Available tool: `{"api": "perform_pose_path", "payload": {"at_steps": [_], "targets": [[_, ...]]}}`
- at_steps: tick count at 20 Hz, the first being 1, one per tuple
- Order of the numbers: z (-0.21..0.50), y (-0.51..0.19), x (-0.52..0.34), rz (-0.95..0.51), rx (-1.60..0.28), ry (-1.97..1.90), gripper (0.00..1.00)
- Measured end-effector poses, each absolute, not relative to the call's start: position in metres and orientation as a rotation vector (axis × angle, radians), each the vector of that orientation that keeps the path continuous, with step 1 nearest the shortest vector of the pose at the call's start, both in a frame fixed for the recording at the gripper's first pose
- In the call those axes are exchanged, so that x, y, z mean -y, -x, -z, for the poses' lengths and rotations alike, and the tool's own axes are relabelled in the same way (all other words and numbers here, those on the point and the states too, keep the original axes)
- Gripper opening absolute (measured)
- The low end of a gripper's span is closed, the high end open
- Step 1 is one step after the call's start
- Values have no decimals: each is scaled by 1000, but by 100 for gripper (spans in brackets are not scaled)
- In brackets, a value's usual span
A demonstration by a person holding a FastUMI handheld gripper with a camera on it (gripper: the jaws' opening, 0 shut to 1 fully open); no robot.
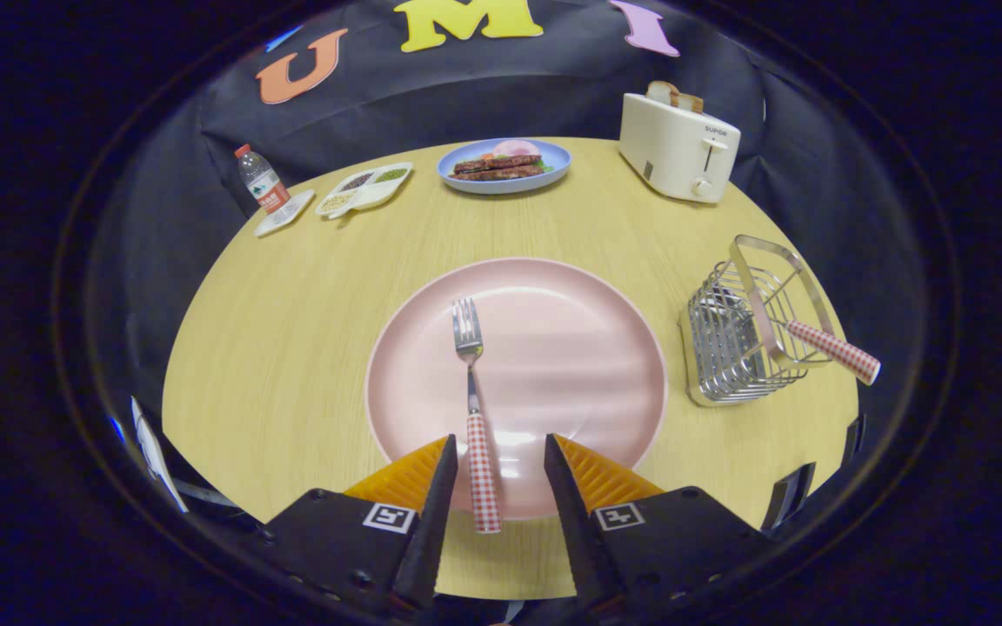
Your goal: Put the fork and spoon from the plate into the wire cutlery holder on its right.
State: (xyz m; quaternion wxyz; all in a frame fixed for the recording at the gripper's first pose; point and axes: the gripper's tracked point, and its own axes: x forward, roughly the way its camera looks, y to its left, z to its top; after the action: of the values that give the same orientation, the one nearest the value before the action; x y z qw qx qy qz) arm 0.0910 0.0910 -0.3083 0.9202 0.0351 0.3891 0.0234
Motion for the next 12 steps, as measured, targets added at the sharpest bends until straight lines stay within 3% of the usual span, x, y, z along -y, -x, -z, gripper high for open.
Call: {"api": "perform_pose_path", "payload": {"at_steps": [3,6,7,8,10,12], "targets": [[314,-89,-91,-49,-799,-69,60],[319,-88,-91,-52,-801,-51,32],[315,-85,-88,-41,-797,-35,35],[321,-93,-80,-36,-801,-22,9],[315,-91,-85,-52,-822,-38,3],[306,-88,-78,-54,-831,-52,3]]}}
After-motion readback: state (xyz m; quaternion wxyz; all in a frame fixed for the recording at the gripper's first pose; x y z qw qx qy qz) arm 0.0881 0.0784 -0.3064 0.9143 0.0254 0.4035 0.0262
